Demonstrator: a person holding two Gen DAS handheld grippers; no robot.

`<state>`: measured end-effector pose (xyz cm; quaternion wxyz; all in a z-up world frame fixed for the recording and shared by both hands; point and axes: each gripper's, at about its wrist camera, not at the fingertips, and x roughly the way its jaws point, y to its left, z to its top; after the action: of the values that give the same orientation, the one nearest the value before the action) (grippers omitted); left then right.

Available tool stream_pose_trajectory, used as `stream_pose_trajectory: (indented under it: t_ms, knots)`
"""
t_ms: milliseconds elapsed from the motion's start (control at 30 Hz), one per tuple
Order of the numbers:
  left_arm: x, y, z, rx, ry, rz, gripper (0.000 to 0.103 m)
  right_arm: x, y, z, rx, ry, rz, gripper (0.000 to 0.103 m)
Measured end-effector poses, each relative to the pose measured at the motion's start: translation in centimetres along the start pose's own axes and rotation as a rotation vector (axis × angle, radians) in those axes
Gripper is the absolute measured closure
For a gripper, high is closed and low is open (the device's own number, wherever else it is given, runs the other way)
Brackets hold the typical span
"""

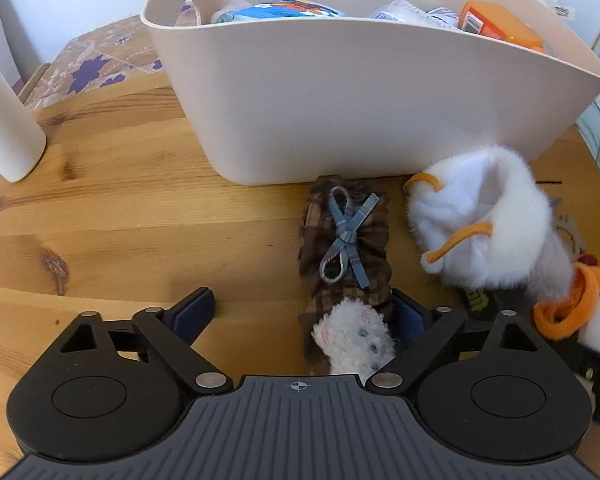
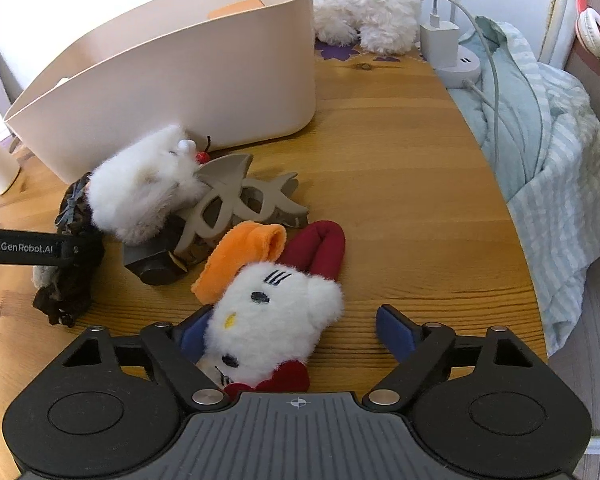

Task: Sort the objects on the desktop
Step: 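Grasp the white fuzzy plush with the left tool while the right tool grasps the white cat plush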

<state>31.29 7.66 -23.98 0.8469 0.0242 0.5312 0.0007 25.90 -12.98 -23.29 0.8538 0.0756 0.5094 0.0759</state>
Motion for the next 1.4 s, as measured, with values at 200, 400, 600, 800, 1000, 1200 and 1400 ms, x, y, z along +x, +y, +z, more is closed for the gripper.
stream_pose_trajectory:
  t_ms: [200,400,600,800,1000,1200,1400]
  knots:
    - [-1.1,-0.4,-0.4,0.078,-0.034,-0.039,0.059,-0.3,-0.2,0.2,-0.053,-0.013,-0.001,0.057]
    - [-1.7,-0.9,-1.3,0.104,-0.038,-0.035,0.07,-0.7,-0.8,-0.3,-0.05,-0.013,0.014,0.063]
    - [-2.9,-0.1,-2.4,0.125,-0.046,-0.061,0.071,-2.3,-1.0,-0.8,-0.074,-0.047,0.022,0.063]
    - [-4.2,1.0,-3.3,0.166,-0.054,-0.089,0.071,-4.1,-1.7,-0.6,-0.08,-0.075,0.04,0.063]
    - [-6.7,1.6,-4.3,0.188,-0.094,-0.11,0.071,-6.2,-2.4,0.3,-0.095,-0.117,0.057,0.063]
    - [-9.0,2.8,-4.0,0.199,-0.145,-0.12,0.071,-8.3,-2.8,1.5,-0.143,-0.156,0.075,0.063]
    - [-11.6,3.6,-2.0,0.181,-0.203,-0.128,0.071,-10.3,-2.2,3.5,-0.196,-0.229,0.091,0.063]
